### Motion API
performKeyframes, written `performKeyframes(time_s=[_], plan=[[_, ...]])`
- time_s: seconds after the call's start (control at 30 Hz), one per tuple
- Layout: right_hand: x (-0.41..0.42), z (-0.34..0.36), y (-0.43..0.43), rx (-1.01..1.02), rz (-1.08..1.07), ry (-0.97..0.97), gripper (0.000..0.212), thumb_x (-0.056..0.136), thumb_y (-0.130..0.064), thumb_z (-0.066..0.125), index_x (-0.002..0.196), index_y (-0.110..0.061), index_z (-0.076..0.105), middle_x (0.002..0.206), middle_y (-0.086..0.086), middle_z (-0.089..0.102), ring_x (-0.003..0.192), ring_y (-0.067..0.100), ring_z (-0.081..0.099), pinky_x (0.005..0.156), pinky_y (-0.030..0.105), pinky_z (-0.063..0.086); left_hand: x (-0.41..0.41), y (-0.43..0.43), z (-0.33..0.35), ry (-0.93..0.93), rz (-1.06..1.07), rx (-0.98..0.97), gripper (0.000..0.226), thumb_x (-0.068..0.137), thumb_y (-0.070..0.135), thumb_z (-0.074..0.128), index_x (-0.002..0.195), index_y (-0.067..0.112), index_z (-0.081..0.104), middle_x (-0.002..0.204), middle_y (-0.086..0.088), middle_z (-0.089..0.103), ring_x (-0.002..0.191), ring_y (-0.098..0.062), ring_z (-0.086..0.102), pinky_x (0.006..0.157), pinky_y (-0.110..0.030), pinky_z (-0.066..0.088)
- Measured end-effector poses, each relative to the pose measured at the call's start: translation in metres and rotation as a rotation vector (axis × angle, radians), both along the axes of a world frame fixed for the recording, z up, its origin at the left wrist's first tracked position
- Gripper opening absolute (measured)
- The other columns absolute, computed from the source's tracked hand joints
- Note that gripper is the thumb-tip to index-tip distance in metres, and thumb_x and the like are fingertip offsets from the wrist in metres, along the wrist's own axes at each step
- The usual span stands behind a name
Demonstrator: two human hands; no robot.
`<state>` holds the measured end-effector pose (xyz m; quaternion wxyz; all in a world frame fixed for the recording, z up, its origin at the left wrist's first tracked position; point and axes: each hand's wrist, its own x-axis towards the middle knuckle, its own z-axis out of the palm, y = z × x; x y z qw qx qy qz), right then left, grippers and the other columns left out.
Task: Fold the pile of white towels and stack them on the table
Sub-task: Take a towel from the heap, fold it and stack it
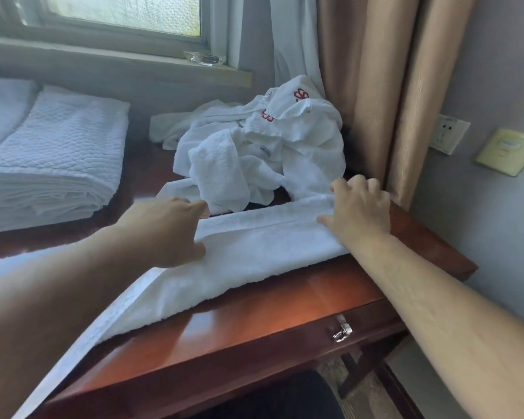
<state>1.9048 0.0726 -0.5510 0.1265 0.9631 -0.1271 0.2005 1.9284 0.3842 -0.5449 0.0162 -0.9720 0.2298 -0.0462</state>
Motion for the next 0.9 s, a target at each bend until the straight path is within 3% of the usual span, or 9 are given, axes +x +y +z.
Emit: performKeyframes(time_s=[0.07, 0.17, 0.23, 0.37, 0.5, 0.6, 0.8, 0.9], plan=[[-0.004, -0.007, 0.021, 0.031, 0.174, -0.095, 0.028, 0.089, -0.043, 0.067, 0.102, -0.018, 0.063, 0.101, 0.006, 0.059, 0.097, 0.028, 0.055, 0.080, 0.040, 0.042, 0.002, 0.001, -0.009, 0.001, -0.007, -0.036, 0.057, 0.085, 0.057, 0.056, 0.137, 0.040, 0.039, 0.108, 0.018, 0.053, 0.102, -0.012, 0.056, 0.075, -0.034, 0.052], [-0.012, -0.019, 0.058, 0.376, 0.453, 0.068, 0.024, 0.094, -0.034, 0.060, 0.082, -0.014, 0.065, 0.085, 0.001, 0.060, 0.087, 0.023, 0.058, 0.074, 0.037, 0.047, -0.001, 0.006, -0.016, -0.030, -0.013, -0.088, 0.052, 0.088, 0.054, 0.053, 0.136, 0.042, 0.040, 0.110, 0.018, 0.053, 0.095, -0.011, 0.052, 0.072, -0.032, 0.050], [-0.018, -0.026, 0.077, 0.459, 0.522, 0.164, 0.022, 0.095, -0.034, 0.059, 0.087, -0.016, 0.067, 0.087, -0.001, 0.058, 0.092, 0.020, 0.054, 0.078, 0.036, 0.048, -0.009, 0.017, -0.020, -0.031, 0.002, -0.120, 0.050, 0.088, 0.048, 0.053, 0.136, 0.044, 0.039, 0.109, 0.020, 0.048, 0.093, -0.011, 0.052, 0.073, -0.032, 0.050], [-0.024, -0.026, 0.108, 0.331, 0.368, 0.171, 0.025, 0.097, -0.031, 0.050, 0.107, -0.014, 0.066, 0.104, 0.004, 0.059, 0.103, 0.026, 0.053, 0.086, 0.039, 0.049, -0.039, 0.055, -0.026, -0.019, 0.050, -0.174, 0.050, 0.086, 0.041, 0.055, 0.134, 0.043, 0.041, 0.101, 0.020, 0.042, 0.094, -0.010, 0.050, 0.077, -0.032, 0.047], [-0.042, -0.022, 0.192, 0.399, 0.627, 0.177, 0.027, 0.094, -0.029, 0.051, 0.106, -0.018, 0.072, 0.105, 0.003, 0.063, 0.102, 0.027, 0.056, 0.085, 0.039, 0.050, -0.071, 0.098, -0.019, 0.027, 0.135, -0.244, 0.049, 0.085, 0.042, 0.058, 0.132, 0.041, 0.045, 0.100, 0.019, 0.046, 0.096, -0.009, 0.046, 0.088, -0.036, 0.049], [-0.058, -0.028, 0.247, 0.455, 0.777, 0.185, 0.028, 0.093, -0.025, 0.051, 0.110, -0.022, 0.074, 0.105, 0.002, 0.064, 0.102, 0.027, 0.055, 0.086, 0.038, 0.047, -0.095, 0.127, -0.015, 0.003, 0.206, -0.243, 0.051, 0.085, 0.040, 0.058, 0.134, 0.039, 0.044, 0.102, 0.019, 0.043, 0.096, -0.008, 0.043, 0.085, -0.033, 0.046], [-0.074, -0.037, 0.293, 0.463, 0.900, 0.190, 0.033, 0.093, -0.017, 0.049, 0.115, -0.025, 0.071, 0.109, -0.003, 0.064, 0.102, 0.022, 0.051, 0.092, 0.039, 0.044, -0.135, 0.182, -0.012, 0.070, 0.365, -0.200, 0.059, 0.083, 0.038, 0.058, 0.137, 0.036, 0.036, 0.106, 0.021, 0.033, 0.100, -0.004, 0.036, 0.080, -0.030, 0.039], [-0.081, -0.034, 0.311, 0.326, 0.916, 0.207, 0.032, 0.093, -0.017, 0.044, 0.114, -0.024, 0.067, 0.109, -0.002, 0.062, 0.099, 0.023, 0.051, 0.089, 0.038, 0.046, -0.150, 0.205, -0.003, 0.153, 0.436, -0.181, 0.058, 0.080, 0.038, 0.059, 0.133, 0.035, 0.036, 0.109, 0.020, 0.034, 0.103, -0.007, 0.040, 0.085, -0.033, 0.044]])
